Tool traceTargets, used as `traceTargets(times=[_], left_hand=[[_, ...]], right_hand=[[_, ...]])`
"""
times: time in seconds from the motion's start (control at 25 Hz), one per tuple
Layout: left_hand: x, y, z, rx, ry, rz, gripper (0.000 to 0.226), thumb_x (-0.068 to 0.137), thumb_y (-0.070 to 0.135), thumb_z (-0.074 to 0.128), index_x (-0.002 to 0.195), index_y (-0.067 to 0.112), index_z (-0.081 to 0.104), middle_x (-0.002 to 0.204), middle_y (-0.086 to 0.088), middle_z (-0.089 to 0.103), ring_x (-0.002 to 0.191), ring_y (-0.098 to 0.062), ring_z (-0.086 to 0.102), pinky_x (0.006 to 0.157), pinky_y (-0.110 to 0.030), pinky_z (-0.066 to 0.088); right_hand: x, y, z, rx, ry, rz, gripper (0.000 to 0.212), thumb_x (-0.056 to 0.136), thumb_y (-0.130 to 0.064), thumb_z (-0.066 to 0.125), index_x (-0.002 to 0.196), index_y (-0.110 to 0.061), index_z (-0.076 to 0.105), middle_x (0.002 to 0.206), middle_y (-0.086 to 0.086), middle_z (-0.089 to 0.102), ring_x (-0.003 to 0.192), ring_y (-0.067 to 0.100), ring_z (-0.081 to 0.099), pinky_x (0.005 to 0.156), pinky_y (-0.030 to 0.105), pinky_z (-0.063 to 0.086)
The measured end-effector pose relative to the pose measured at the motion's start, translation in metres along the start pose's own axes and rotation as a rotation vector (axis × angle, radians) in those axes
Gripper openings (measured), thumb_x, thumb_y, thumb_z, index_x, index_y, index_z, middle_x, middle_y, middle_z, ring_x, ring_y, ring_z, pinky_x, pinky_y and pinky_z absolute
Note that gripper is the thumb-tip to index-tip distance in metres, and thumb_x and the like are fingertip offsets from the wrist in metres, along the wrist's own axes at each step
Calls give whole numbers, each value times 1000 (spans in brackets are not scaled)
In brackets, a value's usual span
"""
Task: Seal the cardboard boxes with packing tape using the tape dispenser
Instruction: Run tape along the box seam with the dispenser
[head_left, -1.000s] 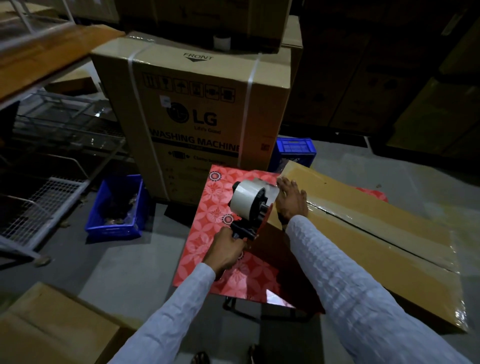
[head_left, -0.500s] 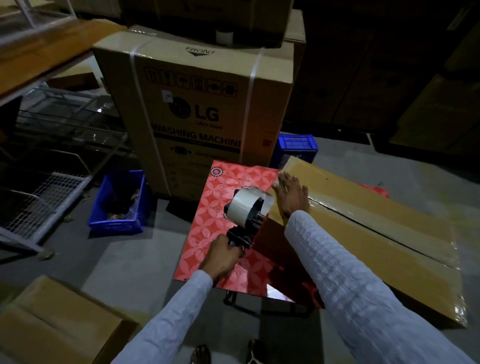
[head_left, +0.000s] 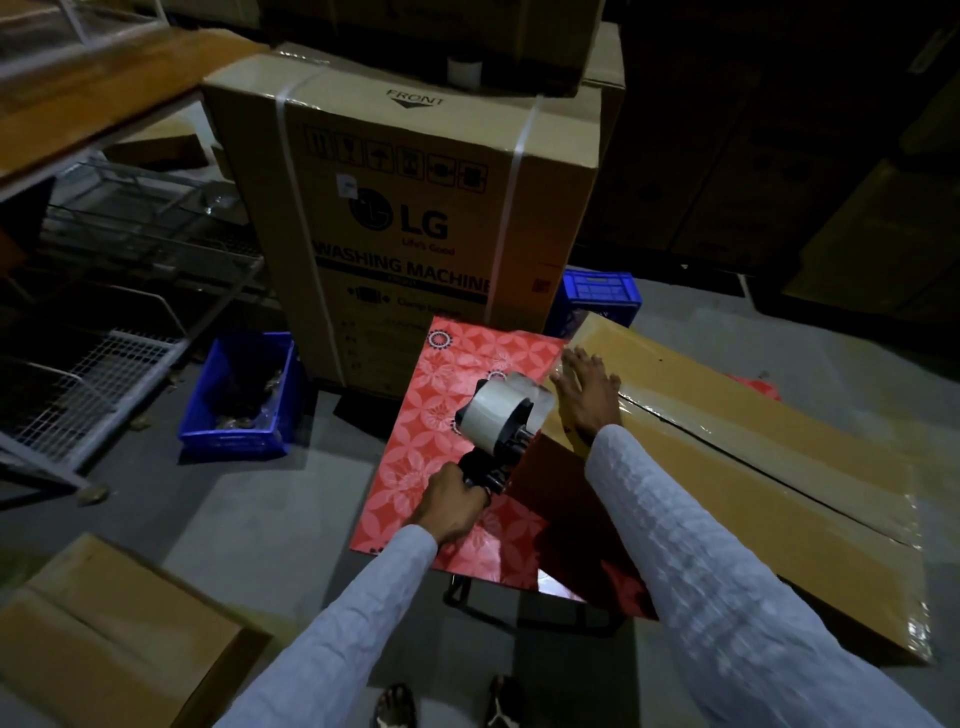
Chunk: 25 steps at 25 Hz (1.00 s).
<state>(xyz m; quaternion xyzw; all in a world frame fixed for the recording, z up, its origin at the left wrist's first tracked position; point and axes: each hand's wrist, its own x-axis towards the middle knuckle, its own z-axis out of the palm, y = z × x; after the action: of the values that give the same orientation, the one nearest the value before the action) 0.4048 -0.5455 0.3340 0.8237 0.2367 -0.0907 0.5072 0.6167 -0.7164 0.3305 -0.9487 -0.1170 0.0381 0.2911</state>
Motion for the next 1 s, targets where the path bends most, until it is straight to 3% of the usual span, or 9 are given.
traceTargets(times=[0.12, 0.2, 0.28, 0.36, 0.48, 0.72, 0.8, 0.88, 1.0], left_hand=[[1, -1, 0, 19, -14, 2, 26, 74, 26, 56, 91, 10, 68, 82, -10, 72, 76, -31, 67, 64, -38, 53], [2, 0, -1, 23, -22, 0, 29, 74, 26, 55, 95, 10, 69, 85, -11, 72, 78, -33, 68, 64, -39, 54], [2, 1, -2, 24, -20, -1, 30, 74, 26, 54, 96, 10, 69, 86, -14, 71, 78, -37, 68, 59, -36, 47], [2, 3, -3, 10, -10, -5, 26, 75, 26, 54, 91, 11, 68, 86, -17, 70, 79, -40, 67, 58, -34, 42], [-2, 8, -4, 12, -9, 14, 19, 82, 22, 56, 86, 8, 67, 82, -18, 69, 69, -34, 64, 57, -32, 41], [1, 12, -7, 9, -6, 4, 29, 78, 29, 52, 96, 12, 66, 90, -16, 70, 81, -42, 67, 55, -31, 39], [-1, 8, -7, 69, -36, 3, 32, 81, 34, 52, 96, 11, 67, 89, -14, 71, 74, -35, 66, 55, -32, 43], [-7, 3, 0, 91, -79, 9, 30, 85, 33, 53, 95, 11, 70, 88, -12, 73, 73, -29, 66, 60, -33, 48], [-8, 1, 12, 14, -42, -35, 26, 84, 31, 56, 93, 11, 70, 86, -11, 73, 74, -29, 67, 61, -32, 45]], right_hand=[[-37, -18, -1, 407, 70, 15, 44, 103, -47, 53, 142, -26, 59, 148, 1, 57, 138, 25, 50, 114, 49, 41], [-66, -41, -10, 577, 47, 58, 55, 99, -65, 48, 131, -24, 68, 134, -1, 65, 123, 21, 61, 103, 46, 51], [-88, -61, -22, 505, -23, -36, 78, 84, -86, 46, 126, -25, 68, 126, -2, 63, 115, 20, 60, 101, 44, 50], [-100, -79, -32, 222, -89, -165, 85, 73, -82, 66, 135, -25, 58, 127, -2, 53, 119, 21, 53, 101, 40, 47], [-108, -95, -38, 93, -120, -93, 110, 49, -92, 69, 134, -24, 51, 117, -6, 49, 109, 18, 53, 93, 39, 47], [-109, -98, -31, 202, 85, -12, 73, 46, -78, 86, 90, -28, 55, 89, -12, 62, 87, 14, 60, 87, 36, 45], [-114, -91, -26, 227, 102, 57, 68, 44, -77, 87, 83, -29, 57, 82, -15, 63, 81, 7, 58, 95, 45, 47], [-126, -75, -15, 233, 97, 78, 63, 47, -71, 89, 83, -29, 59, 80, -16, 60, 82, -4, 47, 102, 57, 43], [-124, -66, -11, 300, 70, 63, 70, 49, -62, 94, 101, -31, 60, 93, -19, 55, 89, -11, 37, 110, 62, 36]])
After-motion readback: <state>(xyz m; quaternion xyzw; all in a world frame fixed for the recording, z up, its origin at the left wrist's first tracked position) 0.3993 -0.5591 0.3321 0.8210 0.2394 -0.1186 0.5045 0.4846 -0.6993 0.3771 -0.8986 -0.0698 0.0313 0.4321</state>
